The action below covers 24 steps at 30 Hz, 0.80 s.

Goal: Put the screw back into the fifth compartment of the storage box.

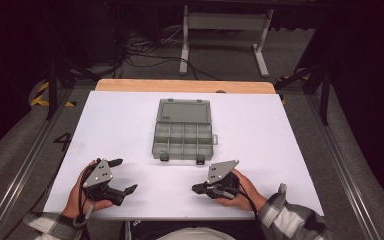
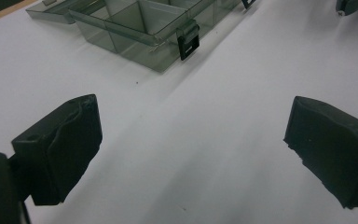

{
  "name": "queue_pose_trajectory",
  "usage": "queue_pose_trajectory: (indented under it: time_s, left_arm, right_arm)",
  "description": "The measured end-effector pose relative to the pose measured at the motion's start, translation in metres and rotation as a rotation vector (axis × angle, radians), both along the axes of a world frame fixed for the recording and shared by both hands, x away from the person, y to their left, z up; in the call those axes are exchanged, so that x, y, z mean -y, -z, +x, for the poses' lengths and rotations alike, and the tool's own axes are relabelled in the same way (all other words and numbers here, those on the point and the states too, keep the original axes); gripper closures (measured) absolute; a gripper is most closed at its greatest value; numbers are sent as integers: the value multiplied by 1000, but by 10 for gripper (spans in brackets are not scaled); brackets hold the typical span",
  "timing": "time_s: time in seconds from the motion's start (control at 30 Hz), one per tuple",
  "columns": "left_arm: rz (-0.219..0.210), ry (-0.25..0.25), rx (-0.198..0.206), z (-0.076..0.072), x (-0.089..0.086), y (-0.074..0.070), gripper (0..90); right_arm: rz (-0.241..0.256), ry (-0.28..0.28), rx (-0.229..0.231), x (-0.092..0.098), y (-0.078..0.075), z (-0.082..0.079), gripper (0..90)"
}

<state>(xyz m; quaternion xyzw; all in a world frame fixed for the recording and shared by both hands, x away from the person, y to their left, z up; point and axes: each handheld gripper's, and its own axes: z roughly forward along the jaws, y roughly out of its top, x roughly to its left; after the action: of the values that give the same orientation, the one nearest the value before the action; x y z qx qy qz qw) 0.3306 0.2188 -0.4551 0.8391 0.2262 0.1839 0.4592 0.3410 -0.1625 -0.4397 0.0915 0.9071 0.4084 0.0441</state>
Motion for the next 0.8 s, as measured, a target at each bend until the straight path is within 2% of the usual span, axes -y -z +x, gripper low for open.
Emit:
queue_pose_trajectory:
  time_s: [0.33,0.67,0.8]
  left_arm:
    - [3,-2,-4,0,0,0,44]
    - [-2,2,-7,0,0,1,44]
    - [-2,2,-8,0,0,1,44]
  right_arm:
    - [54,13,43,-14,-18,15,883]
    - [111,42,105,-41,-50,44,884]
    - [107,53,124,-50,-55,53,884]
